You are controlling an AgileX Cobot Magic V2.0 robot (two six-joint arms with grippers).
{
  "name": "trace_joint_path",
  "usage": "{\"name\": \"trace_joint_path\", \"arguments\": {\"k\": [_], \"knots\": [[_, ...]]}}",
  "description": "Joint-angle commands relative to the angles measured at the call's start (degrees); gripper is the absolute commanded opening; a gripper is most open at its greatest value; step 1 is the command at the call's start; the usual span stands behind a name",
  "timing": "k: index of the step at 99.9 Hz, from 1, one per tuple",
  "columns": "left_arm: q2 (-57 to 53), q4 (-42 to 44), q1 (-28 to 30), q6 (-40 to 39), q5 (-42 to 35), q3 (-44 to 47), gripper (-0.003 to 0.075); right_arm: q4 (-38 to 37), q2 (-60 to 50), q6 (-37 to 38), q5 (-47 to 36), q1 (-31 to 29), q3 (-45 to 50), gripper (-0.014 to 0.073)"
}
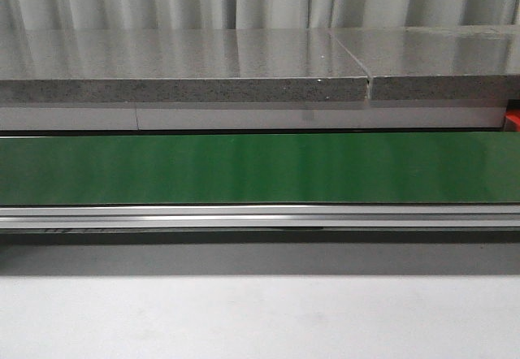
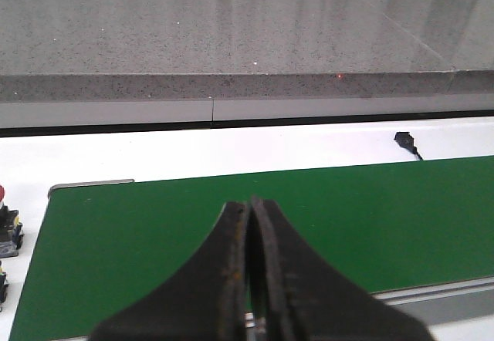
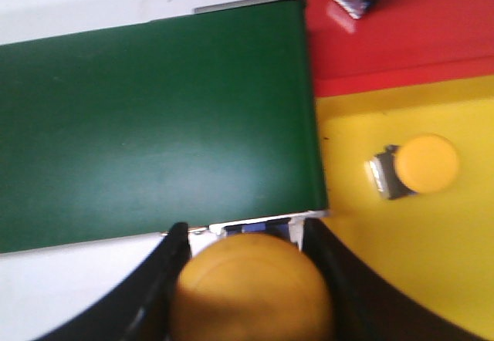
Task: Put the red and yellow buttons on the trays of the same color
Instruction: 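Carry the yellow button into the yellow tray and release it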
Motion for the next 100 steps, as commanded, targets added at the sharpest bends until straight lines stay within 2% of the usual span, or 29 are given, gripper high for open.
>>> {"name": "trace_joint_path", "arguments": {"k": [1,31,50,62,100], "knots": [[0.09,-1.93,-0.42,-0.15,-2.9,-1.54,-0.0019,0.49,-2.4,0.62,-4.25,-2.63,-0.23,0.0037],[0.09,-1.93,-0.42,-0.15,-2.9,-1.54,-0.0019,0.38,-2.35,0.62,-11.56,-8.98,7.24,0.0036],[0.09,-1.93,-0.42,-0.15,-2.9,-1.54,-0.0019,0.38,-1.95,0.69,-19.07,-12.63,13.25,0.0036],[0.09,-1.93,-0.42,-0.15,-2.9,-1.54,-0.0019,0.38,0.72,0.69,-23.25,-14.0,15.59,0.0036],[0.09,-1.93,-0.42,-0.15,-2.9,-1.54,-0.0019,0.38,12.46,0.64,-26.95,-14.47,15.65,0.0036]]}}
